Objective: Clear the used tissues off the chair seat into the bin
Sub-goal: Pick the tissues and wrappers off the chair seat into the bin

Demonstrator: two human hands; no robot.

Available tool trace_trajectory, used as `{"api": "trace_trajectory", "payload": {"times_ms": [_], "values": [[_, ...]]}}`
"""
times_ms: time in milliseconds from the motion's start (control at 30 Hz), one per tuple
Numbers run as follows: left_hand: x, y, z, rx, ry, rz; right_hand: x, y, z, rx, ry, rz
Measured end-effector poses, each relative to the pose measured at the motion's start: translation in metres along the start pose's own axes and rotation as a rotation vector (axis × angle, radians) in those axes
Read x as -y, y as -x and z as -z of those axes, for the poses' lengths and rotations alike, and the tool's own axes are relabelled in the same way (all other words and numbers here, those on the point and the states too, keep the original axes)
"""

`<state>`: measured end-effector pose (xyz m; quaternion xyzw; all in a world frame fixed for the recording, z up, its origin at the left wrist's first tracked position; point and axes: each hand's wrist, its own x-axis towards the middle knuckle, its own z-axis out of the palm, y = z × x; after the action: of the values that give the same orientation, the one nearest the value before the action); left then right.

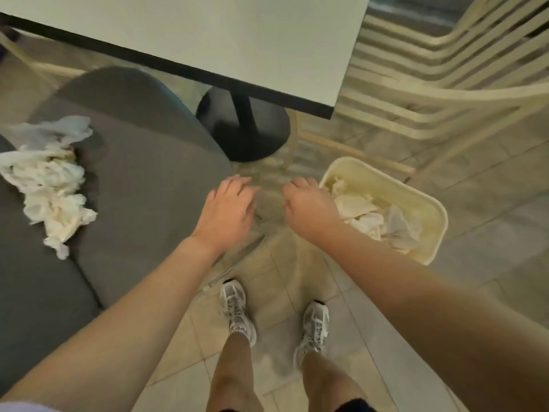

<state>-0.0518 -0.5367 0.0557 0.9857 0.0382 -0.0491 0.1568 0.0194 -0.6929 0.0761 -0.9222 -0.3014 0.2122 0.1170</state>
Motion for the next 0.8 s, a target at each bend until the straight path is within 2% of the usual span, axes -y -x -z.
{"api": "trace_trajectory", "payload": {"times_ms": [100,300,600,800], "values": [[0.038,0.019,0.011,-0.064,0.016,0.093,0.040,-0.020,-0.008,0.019,0.002,0.046],[0.146,0.074,0.039,-0.127,0.011,0.434,0.142,-0.073,-0.028,0.116,0.042,0.175],[0.269,0.121,0.036,-0.002,0.019,0.867,0.259,-0.145,-0.078,0.274,0.136,0.378],[0.319,0.115,0.019,0.083,0.085,0.998,0.304,-0.187,-0.112,0.367,0.127,0.469]]}}
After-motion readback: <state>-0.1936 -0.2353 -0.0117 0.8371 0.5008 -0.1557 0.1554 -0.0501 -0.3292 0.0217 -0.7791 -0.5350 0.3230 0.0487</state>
